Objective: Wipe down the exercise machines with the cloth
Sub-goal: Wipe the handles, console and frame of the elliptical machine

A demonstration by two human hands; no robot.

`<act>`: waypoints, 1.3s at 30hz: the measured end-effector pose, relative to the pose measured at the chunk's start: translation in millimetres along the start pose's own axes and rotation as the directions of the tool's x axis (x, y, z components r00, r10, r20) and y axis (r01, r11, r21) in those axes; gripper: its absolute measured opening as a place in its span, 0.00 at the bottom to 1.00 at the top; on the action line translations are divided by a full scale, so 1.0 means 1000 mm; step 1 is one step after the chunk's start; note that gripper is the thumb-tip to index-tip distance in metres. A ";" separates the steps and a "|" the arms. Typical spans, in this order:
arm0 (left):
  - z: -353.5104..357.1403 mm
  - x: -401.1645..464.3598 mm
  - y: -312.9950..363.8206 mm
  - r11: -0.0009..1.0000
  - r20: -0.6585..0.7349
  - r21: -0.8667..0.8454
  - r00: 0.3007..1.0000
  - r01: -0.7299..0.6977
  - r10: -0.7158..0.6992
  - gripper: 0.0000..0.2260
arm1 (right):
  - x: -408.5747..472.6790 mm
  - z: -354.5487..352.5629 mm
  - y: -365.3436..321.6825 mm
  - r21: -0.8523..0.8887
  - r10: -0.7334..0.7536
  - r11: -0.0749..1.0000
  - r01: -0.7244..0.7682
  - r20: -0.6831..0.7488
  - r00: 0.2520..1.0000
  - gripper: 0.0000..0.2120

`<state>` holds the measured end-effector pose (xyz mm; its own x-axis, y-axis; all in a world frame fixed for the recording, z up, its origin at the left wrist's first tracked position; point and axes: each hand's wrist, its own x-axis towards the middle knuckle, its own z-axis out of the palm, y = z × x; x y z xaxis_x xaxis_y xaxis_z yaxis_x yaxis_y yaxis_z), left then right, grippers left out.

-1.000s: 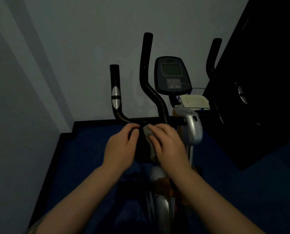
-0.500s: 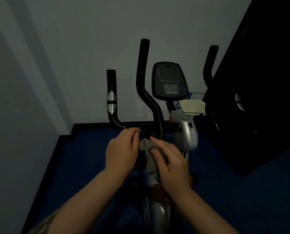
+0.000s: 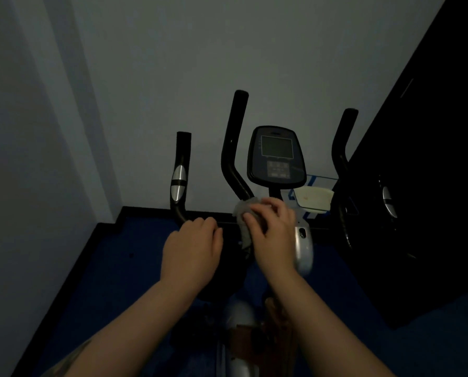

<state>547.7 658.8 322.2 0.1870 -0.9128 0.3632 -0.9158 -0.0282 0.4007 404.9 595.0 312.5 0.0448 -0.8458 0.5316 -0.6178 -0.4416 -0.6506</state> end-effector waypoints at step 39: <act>0.012 -0.014 -0.016 0.996 -0.205 -0.024 0.976 -0.086 0.079 0.05 | -0.005 -0.001 0.004 0.223 0.044 0.973 -0.054 0.046 0.998 0.07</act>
<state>555.5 667.0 301.2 0.1826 -0.8092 0.5585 -0.9198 0.0600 0.3878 401.2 597.4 307.6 0.0537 -0.8776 0.4764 -0.4288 -0.4511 -0.7827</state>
